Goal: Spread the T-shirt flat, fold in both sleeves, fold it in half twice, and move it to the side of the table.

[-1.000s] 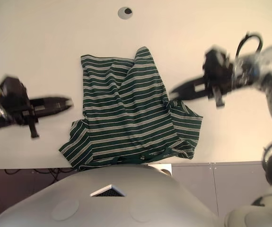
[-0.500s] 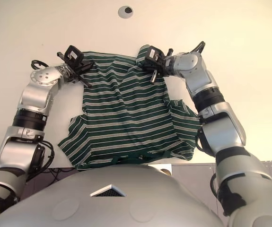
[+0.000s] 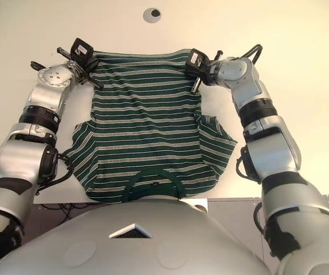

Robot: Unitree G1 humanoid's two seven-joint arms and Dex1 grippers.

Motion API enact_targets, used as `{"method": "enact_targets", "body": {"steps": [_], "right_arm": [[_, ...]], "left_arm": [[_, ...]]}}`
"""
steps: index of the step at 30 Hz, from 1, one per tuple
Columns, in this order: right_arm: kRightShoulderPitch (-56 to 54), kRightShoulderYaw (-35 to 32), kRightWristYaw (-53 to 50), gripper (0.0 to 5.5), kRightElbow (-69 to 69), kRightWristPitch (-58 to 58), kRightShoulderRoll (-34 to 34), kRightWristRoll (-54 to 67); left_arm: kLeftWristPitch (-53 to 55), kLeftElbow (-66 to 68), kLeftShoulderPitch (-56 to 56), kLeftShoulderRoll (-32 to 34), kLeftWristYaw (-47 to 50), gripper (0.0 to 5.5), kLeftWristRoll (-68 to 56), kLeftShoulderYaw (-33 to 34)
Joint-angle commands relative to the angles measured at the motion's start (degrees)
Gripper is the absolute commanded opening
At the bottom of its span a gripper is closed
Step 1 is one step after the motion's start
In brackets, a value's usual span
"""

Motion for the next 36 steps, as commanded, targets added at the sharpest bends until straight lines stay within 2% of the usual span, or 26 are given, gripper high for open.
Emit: {"method": "enact_targets", "body": {"steps": [1, 8, 11, 13, 15, 17, 21, 23, 25, 28, 31, 33, 36], "right_arm": [[-2.7, -2.0, -6.3, 0.00, 9.6, 0.9, 3.9, -1.7], [-8.8, -4.8, -16.0, 0.00, 17.9, -0.3, 6.6, -3.2], [-8.0, -5.2, -17.4, 0.00, 18.5, -1.1, 6.7, -4.3], [-7.5, -6.0, -18.8, 0.00, 18.5, -1.8, 6.5, -4.1], [-7.0, -6.6, -19.6, 0.00, 18.6, -2.0, 6.4, -4.4], [-6.4, -6.8, -21.0, 0.00, 18.7, -2.1, 6.1, -5.1], [-5.4, -12.2, -23.3, 0.00, 16.9, -5.7, 4.6, -0.2], [-6.1, -15.6, -22.9, 0.00, 15.2, -7.8, 4.4, 2.9], [-6.2, -17.6, -22.0, 0.00, 13.6, -8.8, 4.2, 4.3], [-5.0, -18.2, -18.7, 0.00, 10.1, -10.4, 4.2, 5.2], [-3.2, -17.4, -16.6, 0.00, 7.6, -11.0, 4.6, 4.3], [-1.5, -17.3, -16.8, 0.00, 6.4, -10.6, 4.8, 4.1], [0.1, -16.6, -16.4, 0.00, 4.9, -10.1, 5.1, 3.5]], "left_arm": [[0.1, 9.2, -5.2, -2.6, 2.8, 0.03, 0.9, 2.0], [-2.5, 15.6, -14.4, -0.3, 7.0, 0.03, 1.9, 5.7], [-6.6, 14.3, -15.4, 2.5, 6.8, 0.03, -2.5, 11.6], [-7.6, 11.2, -12.8, 4.4, 3.0, 0.03, -7.1, 16.3], [-4.0, 1.7, -4.3, 5.9, -2.9, 0.03, -11.1, 18.7], [5.5, -16.7, 9.9, 7.0, -7.4, 0.03, -16.9, 21.1], [30.8, -56.7, 42.2, 8.4, -12.5, 0.71, -38.1, 29.5], [36.2, -68.5, 58.0, 10.1, -17.6, 1.02, -44.8, 32.7], [37.2, -72.4, 67.1, 12.2, -20.7, 1.24, -44.5, 33.5], [42.2, -75.6, 74.8, 15.6, -25.7, 1.68, -49.7, 38.2], [46.9, -79.1, 80.7, 18.1, -29.3, 1.74, -53.7, 40.6], [47.8, -79.2, 82.2, 19.3, -29.9, 1.74, -52.4, 39.1], [47.1, -75.0, 78.4, 17.8, -26.8, 1.74, -49.4, 36.1]]}}
